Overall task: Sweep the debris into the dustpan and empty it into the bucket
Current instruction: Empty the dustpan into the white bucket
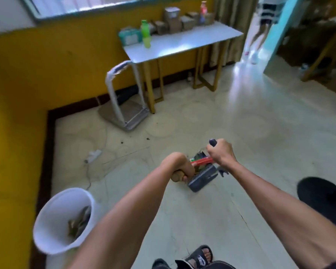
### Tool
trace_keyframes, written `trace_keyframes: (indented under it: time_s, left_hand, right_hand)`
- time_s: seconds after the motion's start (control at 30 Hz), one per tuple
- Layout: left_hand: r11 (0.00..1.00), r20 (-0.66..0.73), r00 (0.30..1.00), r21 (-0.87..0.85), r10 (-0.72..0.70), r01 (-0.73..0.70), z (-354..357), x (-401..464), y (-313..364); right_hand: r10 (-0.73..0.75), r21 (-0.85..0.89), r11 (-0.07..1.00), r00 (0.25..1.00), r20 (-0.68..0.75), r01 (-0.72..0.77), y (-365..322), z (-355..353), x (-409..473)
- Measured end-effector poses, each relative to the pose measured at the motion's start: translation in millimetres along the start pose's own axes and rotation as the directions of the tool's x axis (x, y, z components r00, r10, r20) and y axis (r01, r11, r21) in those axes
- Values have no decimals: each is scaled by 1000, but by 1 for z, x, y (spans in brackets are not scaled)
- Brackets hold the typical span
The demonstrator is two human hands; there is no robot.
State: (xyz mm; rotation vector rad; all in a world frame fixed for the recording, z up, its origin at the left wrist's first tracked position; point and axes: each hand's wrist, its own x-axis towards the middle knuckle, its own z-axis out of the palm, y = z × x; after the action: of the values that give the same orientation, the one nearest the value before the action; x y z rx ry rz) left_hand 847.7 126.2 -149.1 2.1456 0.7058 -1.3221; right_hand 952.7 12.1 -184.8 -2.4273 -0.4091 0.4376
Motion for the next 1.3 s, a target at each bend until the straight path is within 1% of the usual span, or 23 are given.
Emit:
trace_keyframes:
  time_s: [0.1,0.17,0.27,0.37,0.43,0.5,0.6,0.63,0.73,0.83,0.9,1.0,1.07,1.13,1.23,1.3]
  left_hand:
    - [990,-73,997,-144,-9,-1,0,-34,-45]
    - [976,-134,990,-216,-44,15,-2,-60,-71]
    - [945,-231,969,-327,-90,10,-4,-98,-101]
    - [885,-280,949,-466,-143,-4,-2,-131,-123]
    - [816,-299,928,-578,-220,7,1,-147,-135]
    - [727,-308,906,-686,-291,1,6,-159,-147]
    - [548,-328,853,-835,-406,-60,21,-183,-156]
    - [487,-337,830,-868,-445,-91,29,-192,-157]
    - [364,-342,761,-919,-551,-149,50,-218,-157]
    - [277,-348,686,-936,-638,-217,76,-238,-157]
    - [206,-307,647,-951,-698,-230,96,-250,-157]
    - [81,-229,620,-963,-750,-258,125,-265,-166]
    - [13,-174,628,-968,-758,-252,144,-268,-172]
    - [-61,-125,614,-960,-779,-274,170,-265,-177]
    - [-129,-59,593,-954,-803,-270,211,-256,-184]
    - [-150,-32,580,-953,-814,-264,237,-245,-189]
  right_hand:
    - [-160,-55,985,987,30,161,-60,20,-14]
    - [-264,-65,962,964,34,266,-97,29,-23]
    - [-408,-43,911,912,49,410,-143,38,-35]
    - [-529,-37,844,842,112,535,-181,43,-54]
    - [-615,-4,781,771,163,624,-204,42,-62]
    - [-692,-19,704,692,205,709,-228,40,-66]
    - [-789,-57,563,557,260,824,-271,36,-79]
    - [-818,-64,506,502,282,860,-282,36,-85]
    - [-885,-49,355,352,305,934,-309,40,-102]
    - [-913,8,239,221,344,971,-324,46,-126]
    - [-917,29,129,108,385,991,-327,50,-147]
    - [-896,37,-69,-79,438,997,-325,60,-178]
    - [-869,20,-179,-168,466,984,-319,69,-194]
    - [-815,44,-296,-277,509,954,-309,85,-208]
    - [-649,55,-533,-449,614,844,-284,114,-224]
    - [-556,51,-652,-523,646,757,-270,130,-229]
